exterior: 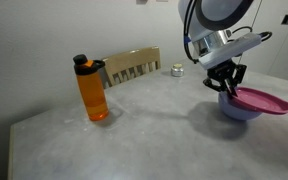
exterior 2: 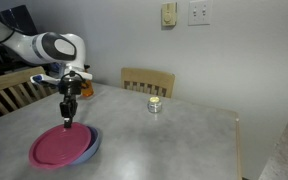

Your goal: Put the pink plate on the blue bowl, remove the pink plate and put it back on the the blue bowl

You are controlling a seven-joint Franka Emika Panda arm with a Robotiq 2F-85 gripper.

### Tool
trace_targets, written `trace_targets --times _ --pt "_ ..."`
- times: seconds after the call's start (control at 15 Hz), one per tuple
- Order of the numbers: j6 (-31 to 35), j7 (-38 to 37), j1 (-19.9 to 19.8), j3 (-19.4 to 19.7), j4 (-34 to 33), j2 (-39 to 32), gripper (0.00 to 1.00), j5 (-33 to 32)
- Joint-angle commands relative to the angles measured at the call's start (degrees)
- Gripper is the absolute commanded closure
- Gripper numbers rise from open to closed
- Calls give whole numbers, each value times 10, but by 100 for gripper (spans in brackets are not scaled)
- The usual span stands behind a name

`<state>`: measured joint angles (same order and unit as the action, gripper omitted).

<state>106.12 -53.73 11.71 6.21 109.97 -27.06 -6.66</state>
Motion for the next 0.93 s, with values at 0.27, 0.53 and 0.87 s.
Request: trace_targets --times 0.27,0.53,0.87 --pt "79 -13 -14 -3 13 17 97 -42" --pt "90 3 -20 -9 -4 4 97 -37" --pt "38 24 -22 -18 -15 -5 97 -22"
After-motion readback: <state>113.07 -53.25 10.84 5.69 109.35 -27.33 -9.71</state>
